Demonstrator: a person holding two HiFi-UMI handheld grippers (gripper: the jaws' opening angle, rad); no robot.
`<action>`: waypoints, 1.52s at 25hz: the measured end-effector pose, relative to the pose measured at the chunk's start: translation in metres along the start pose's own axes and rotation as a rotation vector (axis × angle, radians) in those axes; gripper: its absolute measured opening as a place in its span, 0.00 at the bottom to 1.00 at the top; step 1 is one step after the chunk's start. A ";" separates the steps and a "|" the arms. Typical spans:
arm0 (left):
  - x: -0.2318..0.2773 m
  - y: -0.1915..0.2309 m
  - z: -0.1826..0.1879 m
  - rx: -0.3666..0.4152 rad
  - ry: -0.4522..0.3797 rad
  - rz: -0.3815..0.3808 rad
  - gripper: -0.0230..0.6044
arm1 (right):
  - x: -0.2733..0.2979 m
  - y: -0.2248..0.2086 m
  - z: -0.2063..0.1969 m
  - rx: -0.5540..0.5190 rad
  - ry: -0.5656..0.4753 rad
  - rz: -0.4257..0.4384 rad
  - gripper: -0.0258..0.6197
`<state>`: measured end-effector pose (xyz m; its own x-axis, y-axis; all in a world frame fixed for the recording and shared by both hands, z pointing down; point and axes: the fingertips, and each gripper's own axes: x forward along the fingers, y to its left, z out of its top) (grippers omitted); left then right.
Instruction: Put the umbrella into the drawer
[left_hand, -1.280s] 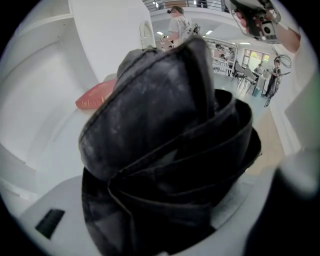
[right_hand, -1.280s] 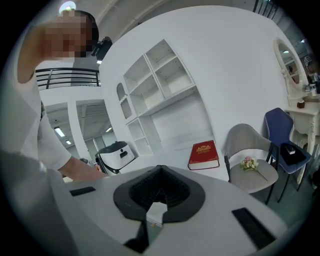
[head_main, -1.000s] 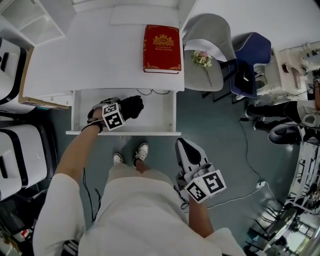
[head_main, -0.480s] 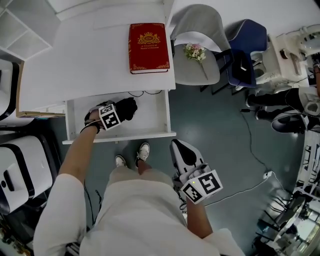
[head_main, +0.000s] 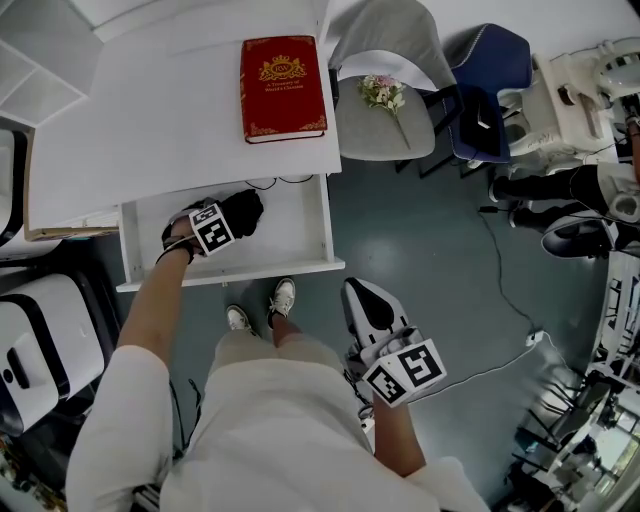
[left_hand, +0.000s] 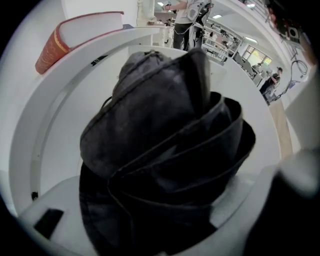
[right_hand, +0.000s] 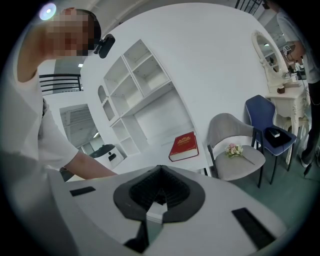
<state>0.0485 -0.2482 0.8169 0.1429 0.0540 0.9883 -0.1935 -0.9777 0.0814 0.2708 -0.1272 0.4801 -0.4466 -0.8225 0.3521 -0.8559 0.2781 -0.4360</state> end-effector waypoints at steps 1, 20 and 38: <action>0.002 0.000 0.001 0.003 0.004 0.000 0.53 | 0.000 -0.001 0.000 -0.001 0.003 -0.002 0.04; 0.018 -0.003 0.004 -0.039 0.015 -0.016 0.55 | -0.004 -0.005 -0.012 -0.014 0.044 -0.014 0.04; -0.053 -0.005 -0.008 -0.115 -0.258 0.154 0.79 | -0.019 0.055 -0.017 -0.064 -0.009 0.017 0.04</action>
<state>0.0341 -0.2448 0.7656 0.3422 -0.1606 0.9258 -0.3382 -0.9403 -0.0381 0.2275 -0.0881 0.4637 -0.4587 -0.8221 0.3372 -0.8635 0.3229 -0.3875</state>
